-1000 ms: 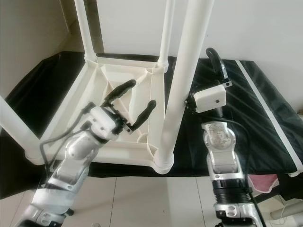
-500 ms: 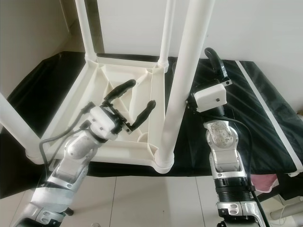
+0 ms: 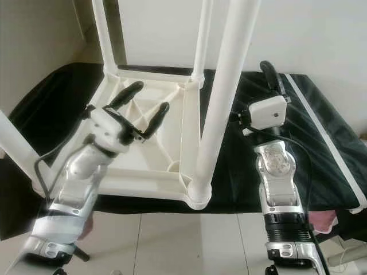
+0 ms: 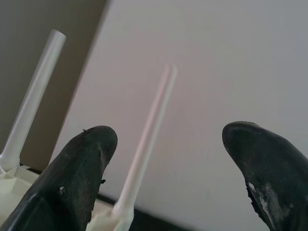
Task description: Building children table
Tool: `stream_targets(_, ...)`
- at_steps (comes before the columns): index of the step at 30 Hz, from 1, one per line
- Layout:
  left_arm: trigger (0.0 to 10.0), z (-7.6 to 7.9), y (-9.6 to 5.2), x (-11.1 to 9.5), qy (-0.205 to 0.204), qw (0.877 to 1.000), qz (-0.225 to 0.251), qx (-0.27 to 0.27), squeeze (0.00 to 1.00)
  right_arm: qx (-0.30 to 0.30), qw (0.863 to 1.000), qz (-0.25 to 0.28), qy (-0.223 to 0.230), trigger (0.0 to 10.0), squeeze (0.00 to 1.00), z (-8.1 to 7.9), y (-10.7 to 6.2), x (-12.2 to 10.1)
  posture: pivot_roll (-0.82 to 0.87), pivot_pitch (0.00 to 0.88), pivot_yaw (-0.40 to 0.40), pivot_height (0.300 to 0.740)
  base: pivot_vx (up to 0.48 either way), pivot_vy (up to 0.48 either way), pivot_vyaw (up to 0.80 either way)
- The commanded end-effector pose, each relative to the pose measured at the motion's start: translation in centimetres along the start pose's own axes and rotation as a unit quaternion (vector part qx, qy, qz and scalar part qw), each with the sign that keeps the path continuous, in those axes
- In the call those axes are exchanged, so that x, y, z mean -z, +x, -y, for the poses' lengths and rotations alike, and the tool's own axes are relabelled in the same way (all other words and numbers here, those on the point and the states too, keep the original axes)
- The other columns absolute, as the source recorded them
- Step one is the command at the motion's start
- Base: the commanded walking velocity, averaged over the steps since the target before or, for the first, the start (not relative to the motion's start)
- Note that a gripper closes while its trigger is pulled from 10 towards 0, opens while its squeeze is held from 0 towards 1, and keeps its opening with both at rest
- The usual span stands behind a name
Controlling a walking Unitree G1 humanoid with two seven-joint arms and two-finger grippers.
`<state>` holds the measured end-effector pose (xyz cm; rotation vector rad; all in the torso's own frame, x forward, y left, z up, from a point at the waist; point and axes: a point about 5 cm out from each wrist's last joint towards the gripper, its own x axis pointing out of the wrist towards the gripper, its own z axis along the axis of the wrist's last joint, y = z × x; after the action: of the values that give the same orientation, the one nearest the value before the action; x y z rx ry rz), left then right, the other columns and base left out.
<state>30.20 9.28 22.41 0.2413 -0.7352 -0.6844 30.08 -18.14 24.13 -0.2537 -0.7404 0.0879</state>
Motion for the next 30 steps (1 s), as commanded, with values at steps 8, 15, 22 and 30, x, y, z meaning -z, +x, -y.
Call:
stream_targets(8,10.0,2.4,-1.6,0.8,-0.059,0.996,-0.047,0.050,0.00,0.101,0.985,-0.119,0.072,10.0,0.00,2.1,-3.0,2.4,0.04,0.023,-0.062,0.740,0.000,0.000,0.00)
stream_targets(15,10.0,3.7,-2.2,0.6,-0.121,0.983,-0.072,0.117,0.00,0.064,0.971,-0.225,0.048,10.0,0.00,3.3,-5.3,4.3,0.02,0.031,-0.046,0.740,0.000,0.000,0.00)
stream_targets(22,10.0,3.2,-3.1,0.2,-0.150,0.972,-0.099,0.151,0.00,0.009,0.960,-0.280,0.024,10.0,0.00,3.1,-7.1,4.4,0.01,0.043,-0.026,0.740,0.000,0.000,0.00)
stream_targets(30,10.0,4.8,-4.8,0.2,-0.198,0.942,-0.154,0.225,0.00,-0.067,0.943,-0.325,0.036,10.0,0.00,3.4,-8.8,4.3,0.00,0.055,-0.015,0.740,0.000,0.000,0.00)
